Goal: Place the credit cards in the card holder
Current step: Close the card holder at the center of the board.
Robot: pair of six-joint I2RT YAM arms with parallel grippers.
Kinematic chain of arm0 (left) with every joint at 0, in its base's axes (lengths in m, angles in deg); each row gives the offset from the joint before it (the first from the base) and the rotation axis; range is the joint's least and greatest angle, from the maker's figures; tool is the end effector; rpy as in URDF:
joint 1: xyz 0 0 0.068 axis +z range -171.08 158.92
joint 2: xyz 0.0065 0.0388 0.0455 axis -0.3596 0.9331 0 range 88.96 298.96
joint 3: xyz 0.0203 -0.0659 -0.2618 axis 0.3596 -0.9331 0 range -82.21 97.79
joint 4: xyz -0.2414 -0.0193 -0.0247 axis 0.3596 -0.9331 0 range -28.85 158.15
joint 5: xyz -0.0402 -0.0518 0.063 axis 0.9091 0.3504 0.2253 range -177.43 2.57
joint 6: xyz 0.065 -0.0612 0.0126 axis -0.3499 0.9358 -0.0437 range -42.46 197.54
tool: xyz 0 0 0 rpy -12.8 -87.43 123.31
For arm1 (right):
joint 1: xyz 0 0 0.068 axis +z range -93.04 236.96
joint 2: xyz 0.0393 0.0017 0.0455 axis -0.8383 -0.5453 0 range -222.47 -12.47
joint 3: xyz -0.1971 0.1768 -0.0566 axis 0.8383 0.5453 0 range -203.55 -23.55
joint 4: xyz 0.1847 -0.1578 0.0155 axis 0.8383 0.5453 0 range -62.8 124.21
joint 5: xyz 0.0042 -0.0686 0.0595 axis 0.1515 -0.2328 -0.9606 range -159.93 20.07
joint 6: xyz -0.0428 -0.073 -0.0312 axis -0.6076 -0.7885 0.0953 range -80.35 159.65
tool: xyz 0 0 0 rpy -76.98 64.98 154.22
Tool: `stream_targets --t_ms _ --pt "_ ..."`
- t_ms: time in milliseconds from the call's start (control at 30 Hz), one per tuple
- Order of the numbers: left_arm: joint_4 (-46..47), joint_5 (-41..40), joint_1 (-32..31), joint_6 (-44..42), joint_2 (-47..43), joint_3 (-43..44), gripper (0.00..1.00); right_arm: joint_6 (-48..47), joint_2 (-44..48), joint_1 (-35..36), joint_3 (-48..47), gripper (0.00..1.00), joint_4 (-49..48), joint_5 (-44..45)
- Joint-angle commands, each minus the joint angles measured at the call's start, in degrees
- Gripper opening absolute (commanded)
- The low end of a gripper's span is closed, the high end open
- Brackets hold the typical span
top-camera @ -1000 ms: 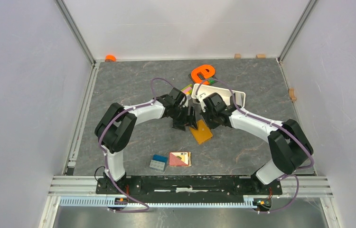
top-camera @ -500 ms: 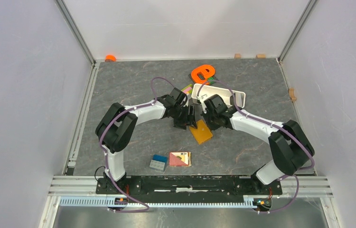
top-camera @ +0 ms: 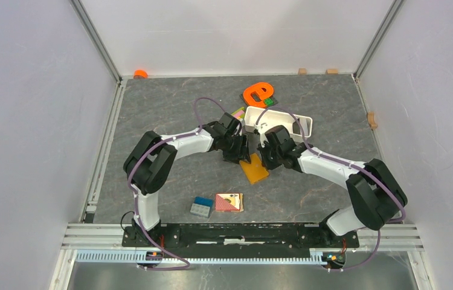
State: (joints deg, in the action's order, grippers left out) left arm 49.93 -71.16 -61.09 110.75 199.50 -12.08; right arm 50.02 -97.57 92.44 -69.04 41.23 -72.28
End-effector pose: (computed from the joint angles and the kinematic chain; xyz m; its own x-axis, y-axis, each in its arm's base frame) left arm 0.2929 -0.2754 0.1289 -0.9464 0.1080 -0.3045 0.2517 0.8374 -0.4852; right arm 0.2435 0.1776 0.1524 -0.7530 -0.3158 -0.5773 -0.4719 0.8706 0.1393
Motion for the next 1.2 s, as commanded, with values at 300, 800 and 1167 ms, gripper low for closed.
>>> stream_targets --t_ms 300,800,1167 --pt "-2.7 -5.4 -1.1 -0.8 4.4 0.1 0.49 3.7 5.6 -0.2 5.6 0.00 -12.0 -4.9" --pt "-3.1 -5.8 -1.2 -1.2 4.2 0.5 0.48 1.6 2.0 -0.2 4.8 0.00 -8.7 -2.8" --pt "-3.1 -5.6 -1.2 -1.2 4.3 0.6 0.47 1.9 0.5 -0.1 4.9 0.00 -10.7 -3.3"
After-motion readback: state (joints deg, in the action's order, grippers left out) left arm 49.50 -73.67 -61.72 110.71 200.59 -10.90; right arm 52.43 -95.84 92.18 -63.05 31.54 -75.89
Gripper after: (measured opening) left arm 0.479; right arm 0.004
